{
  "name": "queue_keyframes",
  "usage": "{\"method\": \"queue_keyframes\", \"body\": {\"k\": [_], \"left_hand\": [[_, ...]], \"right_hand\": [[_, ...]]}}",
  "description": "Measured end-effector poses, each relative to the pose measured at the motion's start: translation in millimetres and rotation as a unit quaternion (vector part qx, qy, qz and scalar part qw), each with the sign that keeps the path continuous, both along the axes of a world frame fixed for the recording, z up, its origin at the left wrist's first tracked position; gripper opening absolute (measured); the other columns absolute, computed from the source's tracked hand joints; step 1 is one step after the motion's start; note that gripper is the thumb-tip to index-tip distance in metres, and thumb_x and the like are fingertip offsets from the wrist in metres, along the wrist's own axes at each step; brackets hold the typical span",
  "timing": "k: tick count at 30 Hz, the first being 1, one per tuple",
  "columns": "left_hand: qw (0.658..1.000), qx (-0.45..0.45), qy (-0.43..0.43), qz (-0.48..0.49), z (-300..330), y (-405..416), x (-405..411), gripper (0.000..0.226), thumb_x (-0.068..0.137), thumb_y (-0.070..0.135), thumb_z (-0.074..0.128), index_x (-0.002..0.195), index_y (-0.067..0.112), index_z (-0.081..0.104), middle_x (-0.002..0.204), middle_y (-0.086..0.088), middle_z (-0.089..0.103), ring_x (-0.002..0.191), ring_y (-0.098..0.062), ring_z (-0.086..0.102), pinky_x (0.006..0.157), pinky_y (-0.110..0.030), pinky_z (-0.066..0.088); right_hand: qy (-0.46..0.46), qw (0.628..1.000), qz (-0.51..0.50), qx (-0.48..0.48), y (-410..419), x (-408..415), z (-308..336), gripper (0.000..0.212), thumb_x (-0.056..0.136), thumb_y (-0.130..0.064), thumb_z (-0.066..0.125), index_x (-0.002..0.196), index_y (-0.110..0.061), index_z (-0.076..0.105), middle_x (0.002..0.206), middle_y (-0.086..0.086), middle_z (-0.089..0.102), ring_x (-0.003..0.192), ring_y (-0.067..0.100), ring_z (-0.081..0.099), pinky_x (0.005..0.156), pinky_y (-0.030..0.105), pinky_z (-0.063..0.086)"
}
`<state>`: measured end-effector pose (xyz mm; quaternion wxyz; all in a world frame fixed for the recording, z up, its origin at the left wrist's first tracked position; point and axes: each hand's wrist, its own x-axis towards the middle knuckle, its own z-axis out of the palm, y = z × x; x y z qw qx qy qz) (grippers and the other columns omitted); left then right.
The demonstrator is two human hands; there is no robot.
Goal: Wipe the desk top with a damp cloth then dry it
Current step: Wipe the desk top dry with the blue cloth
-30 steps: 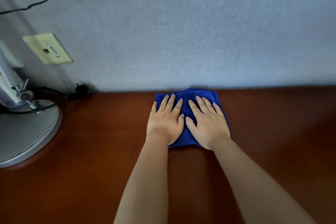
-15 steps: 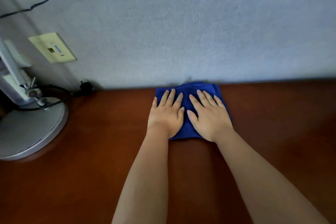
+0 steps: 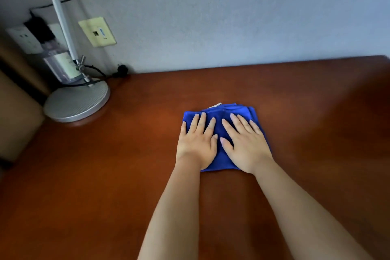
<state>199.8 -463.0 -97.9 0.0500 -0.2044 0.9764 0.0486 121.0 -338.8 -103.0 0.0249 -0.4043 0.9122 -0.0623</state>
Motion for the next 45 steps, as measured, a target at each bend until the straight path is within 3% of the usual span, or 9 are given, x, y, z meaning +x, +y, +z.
{"method": "queue_keyframes", "body": {"k": [4, 8, 20, 41, 45], "left_hand": [[1.000, -0.001, -0.002, -0.013, -1.8, 27.7, 40.0, 0.054, 0.104, 0.040, 0.010, 0.154, 0.026, -0.004, 0.162, -0.001, -0.011, 0.148, -0.018, -0.015, 0.120, -0.043, -0.007], [1.000, -0.002, -0.006, -0.022, -2.0, 47.2, 65.6, 0.055, 0.104, 0.040, 0.009, 0.154, 0.026, -0.006, 0.162, 0.000, -0.012, 0.148, -0.017, -0.016, 0.120, -0.043, -0.007], [0.999, 0.002, 0.000, -0.037, -2.7, 51.4, 68.9, 0.055, 0.103, 0.041, 0.010, 0.154, 0.027, -0.006, 0.162, 0.001, -0.012, 0.148, -0.016, -0.016, 0.120, -0.043, -0.008], [1.000, 0.007, 0.017, 0.005, -1.8, -63.1, -111.7, 0.054, 0.103, 0.040, 0.013, 0.154, 0.029, -0.004, 0.162, 0.003, -0.010, 0.148, -0.015, -0.014, 0.120, -0.042, -0.006], [1.000, 0.010, 0.021, 0.018, -1.6, -89.0, -149.3, 0.054, 0.103, 0.040, 0.014, 0.154, 0.029, -0.002, 0.162, 0.002, -0.009, 0.148, -0.015, -0.014, 0.120, -0.042, -0.006]], "right_hand": [[0.001, 1.000, -0.012, 0.011, 29.7, 42.5, -2.0, 0.061, 0.099, -0.052, 0.011, 0.154, -0.025, 0.007, 0.162, -0.001, 0.000, 0.148, 0.014, -0.003, 0.120, 0.035, -0.004], [-0.001, 1.000, -0.019, 0.011, 49.6, 71.0, -1.9, 0.090, 0.074, -0.057, -0.016, 0.154, -0.025, 0.008, 0.162, -0.001, 0.002, 0.148, 0.014, -0.002, 0.119, 0.034, -0.004], [0.008, 1.000, -0.020, 0.007, 57.5, 74.4, -6.0, 0.089, 0.074, -0.058, -0.014, 0.154, -0.026, 0.010, 0.162, -0.002, 0.001, 0.148, 0.013, -0.002, 0.118, 0.033, -0.005], [0.022, 1.000, 0.008, -0.018, -63.8, -113.5, -4.7, 0.089, 0.074, -0.057, -0.013, 0.153, -0.027, 0.013, 0.161, -0.002, 0.007, 0.148, 0.014, 0.001, 0.119, 0.034, -0.002], [0.013, 1.000, 0.018, -0.020, -91.2, -153.4, -2.9, 0.076, 0.085, -0.056, -0.001, 0.153, -0.027, 0.012, 0.162, -0.002, 0.006, 0.148, 0.014, 0.000, 0.119, 0.034, -0.003]]}}
